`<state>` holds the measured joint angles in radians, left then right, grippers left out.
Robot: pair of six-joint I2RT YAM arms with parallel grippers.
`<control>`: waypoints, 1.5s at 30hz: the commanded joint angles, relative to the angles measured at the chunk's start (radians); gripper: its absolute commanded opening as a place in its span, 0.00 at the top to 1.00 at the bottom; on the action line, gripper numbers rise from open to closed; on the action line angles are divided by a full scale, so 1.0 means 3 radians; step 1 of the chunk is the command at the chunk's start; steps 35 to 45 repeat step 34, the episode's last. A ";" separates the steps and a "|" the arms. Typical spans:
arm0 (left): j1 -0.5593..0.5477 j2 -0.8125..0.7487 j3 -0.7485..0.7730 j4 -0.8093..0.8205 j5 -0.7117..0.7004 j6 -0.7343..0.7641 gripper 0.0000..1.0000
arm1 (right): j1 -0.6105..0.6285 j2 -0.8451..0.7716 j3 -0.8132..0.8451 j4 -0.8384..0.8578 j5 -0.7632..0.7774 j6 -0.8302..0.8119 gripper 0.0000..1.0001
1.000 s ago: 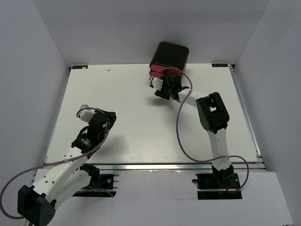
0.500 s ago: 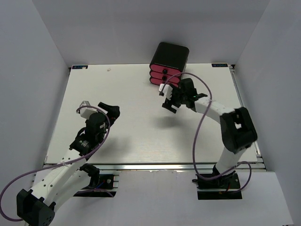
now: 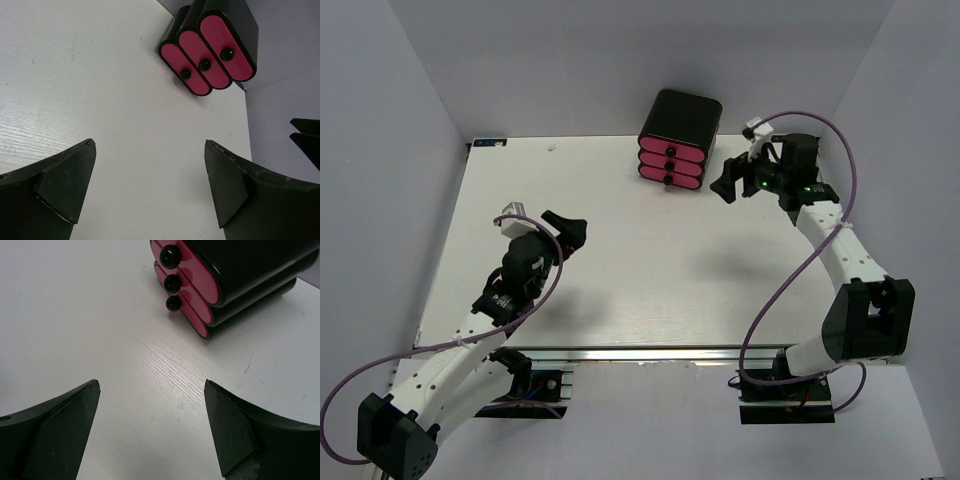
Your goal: Organize the makeup
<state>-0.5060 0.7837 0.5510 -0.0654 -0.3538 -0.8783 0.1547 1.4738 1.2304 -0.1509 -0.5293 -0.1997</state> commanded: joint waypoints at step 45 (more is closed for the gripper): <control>0.0010 -0.0557 0.0045 -0.0114 0.0264 0.0289 0.02 | -0.0240 -0.0633 -0.0277 -0.0193 0.0542 0.0139 0.11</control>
